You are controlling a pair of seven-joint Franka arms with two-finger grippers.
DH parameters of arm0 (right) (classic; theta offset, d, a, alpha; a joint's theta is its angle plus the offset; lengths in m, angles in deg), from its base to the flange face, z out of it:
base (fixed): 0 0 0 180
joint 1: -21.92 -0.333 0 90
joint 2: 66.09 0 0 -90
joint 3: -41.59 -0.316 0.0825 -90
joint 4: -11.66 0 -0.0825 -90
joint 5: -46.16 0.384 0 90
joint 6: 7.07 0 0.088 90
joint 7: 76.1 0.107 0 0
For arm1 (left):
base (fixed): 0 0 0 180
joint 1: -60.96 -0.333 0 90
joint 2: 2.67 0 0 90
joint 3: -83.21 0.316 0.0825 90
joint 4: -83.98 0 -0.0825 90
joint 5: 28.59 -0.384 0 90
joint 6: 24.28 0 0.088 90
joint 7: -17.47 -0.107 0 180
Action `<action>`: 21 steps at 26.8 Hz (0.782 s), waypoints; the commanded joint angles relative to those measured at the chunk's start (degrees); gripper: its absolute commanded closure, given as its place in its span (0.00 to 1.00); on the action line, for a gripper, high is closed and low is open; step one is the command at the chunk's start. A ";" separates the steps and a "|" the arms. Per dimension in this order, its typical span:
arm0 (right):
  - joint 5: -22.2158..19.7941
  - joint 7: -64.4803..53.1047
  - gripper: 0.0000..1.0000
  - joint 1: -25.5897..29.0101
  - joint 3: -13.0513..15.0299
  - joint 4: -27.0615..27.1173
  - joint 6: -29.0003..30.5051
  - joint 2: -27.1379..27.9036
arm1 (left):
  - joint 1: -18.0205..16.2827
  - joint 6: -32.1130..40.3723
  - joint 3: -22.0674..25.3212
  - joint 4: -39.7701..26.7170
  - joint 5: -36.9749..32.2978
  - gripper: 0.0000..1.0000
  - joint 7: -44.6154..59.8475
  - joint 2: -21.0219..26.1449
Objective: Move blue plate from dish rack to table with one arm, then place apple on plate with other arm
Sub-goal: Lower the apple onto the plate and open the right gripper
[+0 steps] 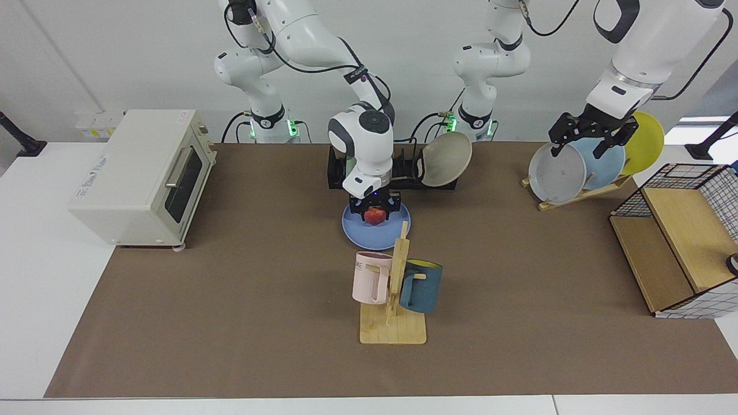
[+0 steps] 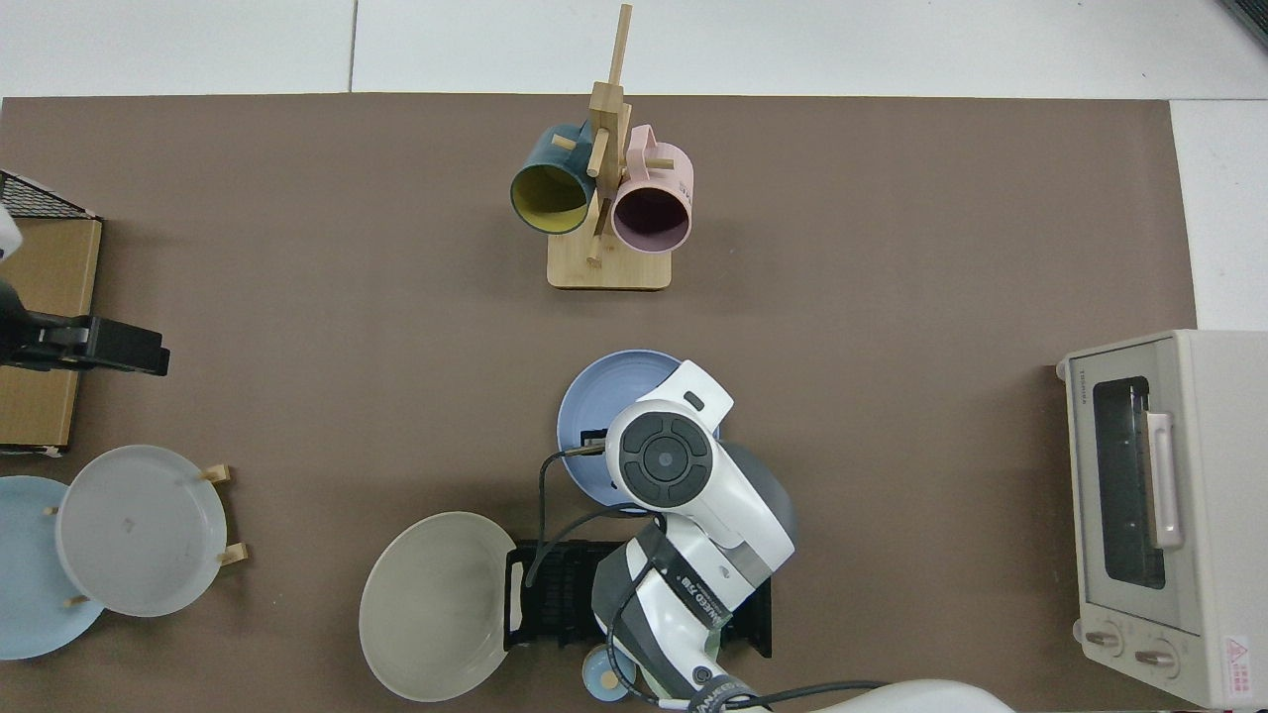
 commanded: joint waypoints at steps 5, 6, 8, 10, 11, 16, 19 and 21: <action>0.09 0.27 0.00 0.60 -0.31 0.30 1.27 0.36 | 0.22 -0.56 0.30 -1.16 0.80 0.00 -0.66 -0.82; 0.09 0.62 0.00 0.42 -0.31 0.48 1.09 0.36 | 0.22 -0.56 0.30 -1.16 0.80 0.00 -0.66 -0.82; 0.17 0.97 0.00 0.25 -0.31 0.92 0.74 0.27 | 0.22 -0.47 0.30 -1.16 0.80 0.00 -0.66 -0.82; 0.17 1.06 0.00 0.33 -0.31 1.70 -0.13 -0.25 | 0.13 -0.38 0.30 -1.16 0.80 0.00 -0.66 -0.82; 0.44 1.15 0.00 0.51 -0.31 1.97 -0.75 -0.60 | 0.13 -0.38 0.30 -1.16 0.80 0.00 -0.74 -0.82; 0.79 0.10 0.00 2.26 -0.05 3.11 -3.04 -3.67 | 0.13 -0.29 0.30 -1.16 0.80 0.00 -0.75 -0.82; 0.70 -2.18 0.00 4.98 -0.05 3.11 -3.74 -5.96 | 0.13 -0.29 0.30 -1.51 0.80 0.00 -0.66 -0.91; 0.70 -6.30 0.00 7.09 0.04 3.11 -5.05 -7.37 | 0.31 -0.38 0.30 -2.12 0.80 0.00 -0.66 -1.35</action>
